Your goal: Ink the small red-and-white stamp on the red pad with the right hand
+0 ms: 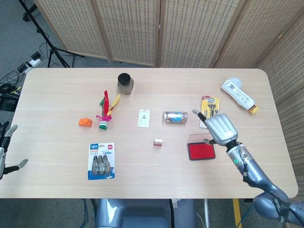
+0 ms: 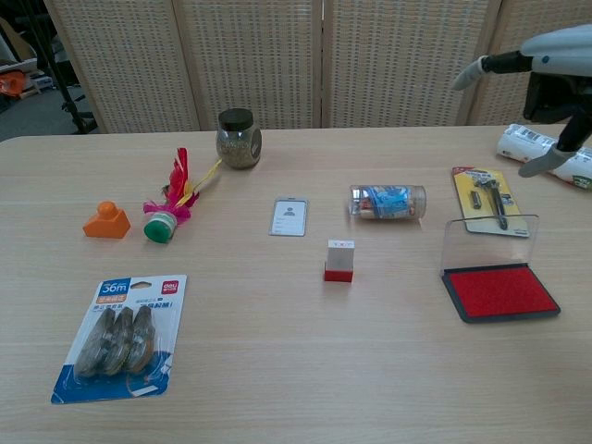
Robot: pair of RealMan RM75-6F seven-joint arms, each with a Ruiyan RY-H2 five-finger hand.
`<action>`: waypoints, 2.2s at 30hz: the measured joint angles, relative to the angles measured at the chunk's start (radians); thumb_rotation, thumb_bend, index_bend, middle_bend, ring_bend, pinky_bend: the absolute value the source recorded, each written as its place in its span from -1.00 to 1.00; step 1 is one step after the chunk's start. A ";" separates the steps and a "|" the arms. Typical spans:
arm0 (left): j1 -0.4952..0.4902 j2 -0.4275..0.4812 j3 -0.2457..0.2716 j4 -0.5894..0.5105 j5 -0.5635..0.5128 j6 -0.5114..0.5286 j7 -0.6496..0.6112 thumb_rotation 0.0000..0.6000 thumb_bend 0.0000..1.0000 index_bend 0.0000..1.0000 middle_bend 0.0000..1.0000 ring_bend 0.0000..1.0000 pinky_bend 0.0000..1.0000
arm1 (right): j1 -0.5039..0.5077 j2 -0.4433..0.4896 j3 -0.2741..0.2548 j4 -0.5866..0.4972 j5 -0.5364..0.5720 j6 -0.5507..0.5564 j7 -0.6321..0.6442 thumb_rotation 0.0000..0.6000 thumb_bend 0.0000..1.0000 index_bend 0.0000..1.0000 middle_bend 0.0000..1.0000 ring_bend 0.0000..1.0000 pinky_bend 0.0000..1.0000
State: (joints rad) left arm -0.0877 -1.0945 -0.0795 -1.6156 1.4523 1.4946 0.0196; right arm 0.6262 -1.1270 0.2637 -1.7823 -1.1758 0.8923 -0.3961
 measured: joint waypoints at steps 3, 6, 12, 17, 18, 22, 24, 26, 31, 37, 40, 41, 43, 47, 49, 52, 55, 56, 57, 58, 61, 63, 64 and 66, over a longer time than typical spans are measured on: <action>0.000 0.001 -0.001 0.001 -0.001 0.000 -0.003 1.00 -1.00 -1.00 -1.00 -1.00 -1.00 | 0.043 -0.031 0.003 -0.035 0.096 -0.007 -0.088 1.00 -1.00 -0.55 0.97 0.97 1.00; 0.000 0.002 -0.001 0.001 -0.002 -0.001 -0.007 1.00 -1.00 -1.00 -1.00 -1.00 -1.00 | 0.091 -0.075 -0.002 -0.061 0.208 0.003 -0.189 1.00 -1.00 -0.52 0.97 0.98 1.00; -0.001 0.004 -0.001 0.002 -0.004 -0.003 -0.013 1.00 -1.00 -1.00 -1.00 -1.00 -1.00 | 0.192 -0.206 -0.026 -0.066 0.426 0.064 -0.364 1.00 -0.97 -0.41 0.97 0.98 1.00; -0.004 0.004 -0.001 0.004 -0.009 -0.013 -0.013 1.00 -1.00 -1.00 -1.00 -1.00 -1.00 | 0.259 -0.329 -0.047 -0.023 0.528 0.146 -0.445 1.00 -0.84 -0.35 0.97 0.98 1.00; -0.006 0.004 -0.001 0.004 -0.011 -0.016 -0.013 1.00 -1.00 -1.00 -1.00 -1.00 -1.00 | 0.266 -0.347 -0.048 -0.014 0.539 0.158 -0.453 1.00 -0.78 -0.33 0.97 0.98 1.00; -0.009 0.004 -0.004 0.008 -0.018 -0.023 -0.018 1.00 -1.00 -1.00 -1.00 -1.00 -1.00 | 0.297 -0.424 -0.046 0.029 0.597 0.200 -0.478 1.00 -0.63 -0.29 0.97 0.98 1.00; -0.009 0.004 -0.005 0.008 -0.019 -0.023 -0.021 1.00 -1.00 -1.00 -1.00 -1.00 -1.00 | 0.310 -0.454 -0.043 0.053 0.613 0.214 -0.487 1.00 -0.60 -0.28 0.97 0.98 1.00; -0.009 0.006 -0.005 0.009 -0.021 -0.024 -0.027 1.00 -1.00 -1.00 -1.00 -1.00 -1.00 | 0.325 -0.485 -0.038 0.081 0.631 0.229 -0.498 1.00 -0.59 -0.26 0.97 0.98 1.00; -0.011 0.011 -0.006 0.010 -0.025 -0.030 -0.041 1.00 -1.00 -1.00 -1.00 -1.00 -1.00 | 0.353 -0.535 -0.027 0.135 0.664 0.253 -0.516 1.00 -0.49 -0.22 0.97 0.98 1.00; -0.015 0.012 -0.006 0.011 -0.030 -0.040 -0.042 1.00 -1.00 -1.00 -1.00 -1.00 -1.00 | 0.372 -0.578 -0.009 0.168 0.690 0.259 -0.510 1.00 -0.48 -0.20 0.97 0.98 1.00; -0.015 0.014 -0.007 0.011 -0.033 -0.041 -0.047 1.00 -1.00 -1.00 -1.00 -1.00 -1.00 | 0.379 -0.604 -0.009 0.197 0.695 0.261 -0.510 1.00 -0.48 -0.19 0.97 0.98 1.00; -0.015 0.014 -0.007 0.011 -0.034 -0.041 -0.048 1.00 -1.00 -1.00 -1.00 -1.00 -1.00 | 0.381 -0.611 -0.009 0.206 0.698 0.261 -0.510 1.00 -0.48 -0.19 0.97 0.98 1.00; -0.015 0.015 -0.007 0.012 -0.036 -0.042 -0.051 1.00 -1.00 -1.00 -1.00 -1.00 -1.00 | 0.384 -0.627 -0.010 0.228 0.704 0.258 -0.508 1.00 -0.48 -0.19 0.97 0.98 1.00; -0.016 0.015 -0.008 0.014 -0.036 -0.043 -0.052 1.00 -1.00 -1.00 -1.00 -1.00 -1.00 | 0.387 -0.645 -0.013 0.256 0.702 0.248 -0.499 1.00 -0.48 -0.18 0.97 0.98 1.00; -0.017 0.014 -0.008 0.014 -0.038 -0.044 -0.052 1.00 -1.00 -1.00 -1.00 -1.00 -1.00 | 0.388 -0.650 -0.014 0.266 0.698 0.243 -0.495 1.00 -0.48 -0.16 0.97 0.98 1.00; -0.018 0.014 -0.010 0.016 -0.044 -0.048 -0.051 1.00 -1.00 -1.00 -1.00 -1.00 -1.00 | 0.390 -0.658 -0.010 0.280 0.698 0.234 -0.488 1.00 -0.48 -0.13 0.97 0.98 1.00; -0.020 0.014 -0.012 0.017 -0.049 -0.052 -0.052 1.00 -1.00 -1.00 -1.00 -1.00 -1.00 | 0.392 -0.665 -0.007 0.293 0.695 0.226 -0.482 1.00 -0.46 -0.11 0.97 0.98 1.00; -0.020 0.014 -0.012 0.017 -0.050 -0.053 -0.052 1.00 -1.00 -1.00 -1.00 -1.00 -1.00 | 0.392 -0.667 -0.007 0.296 0.694 0.224 -0.480 1.00 -0.43 -0.10 0.97 0.98 1.00; -0.021 0.014 -0.012 0.017 -0.052 -0.055 -0.052 1.00 -1.00 -1.00 -1.00 -1.00 -1.00 | 0.393 -0.668 -0.006 0.300 0.693 0.222 -0.478 1.00 -0.40 -0.10 0.97 0.98 1.00; -0.022 0.014 -0.013 0.017 -0.053 -0.057 -0.052 1.00 -1.00 -1.00 -1.00 -1.00 -1.00 | 0.393 -0.671 -0.006 0.307 0.691 0.220 -0.476 1.00 -0.38 -0.10 0.97 0.98 1.00; -0.023 0.014 -0.014 0.018 -0.057 -0.059 -0.053 1.00 -1.00 -1.00 -1.00 -1.00 -1.00 | 0.394 -0.678 -0.005 0.327 0.689 0.214 -0.470 1.00 -0.38 -0.10 0.97 0.98 1.00; -0.023 0.014 -0.014 0.019 -0.058 -0.059 -0.054 1.00 -1.00 -1.00 -1.00 -1.00 -1.00 | 0.393 -0.682 -0.005 0.341 0.689 0.210 -0.467 1.00 -0.35 -0.10 0.97 0.98 1.00; -0.024 0.014 -0.014 0.020 -0.059 -0.061 -0.054 1.00 -1.00 -1.00 -1.00 -1.00 -1.00 | 0.392 -0.684 -0.004 0.351 0.694 0.205 -0.463 1.00 -0.35 -0.10 0.97 0.98 1.00; -0.026 0.013 -0.015 0.021 -0.063 -0.067 -0.051 1.00 -1.00 -1.00 -1.00 -1.00 -1.00 | 0.390 -0.687 -0.002 0.361 0.700 0.194 -0.456 1.00 -0.33 -0.10 0.97 0.98 1.00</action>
State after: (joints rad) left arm -0.1134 -1.0818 -0.0942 -1.5942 1.3894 1.4276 -0.0318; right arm 1.0160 -1.8136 0.2620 -1.4211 -0.4758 1.0861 -0.8518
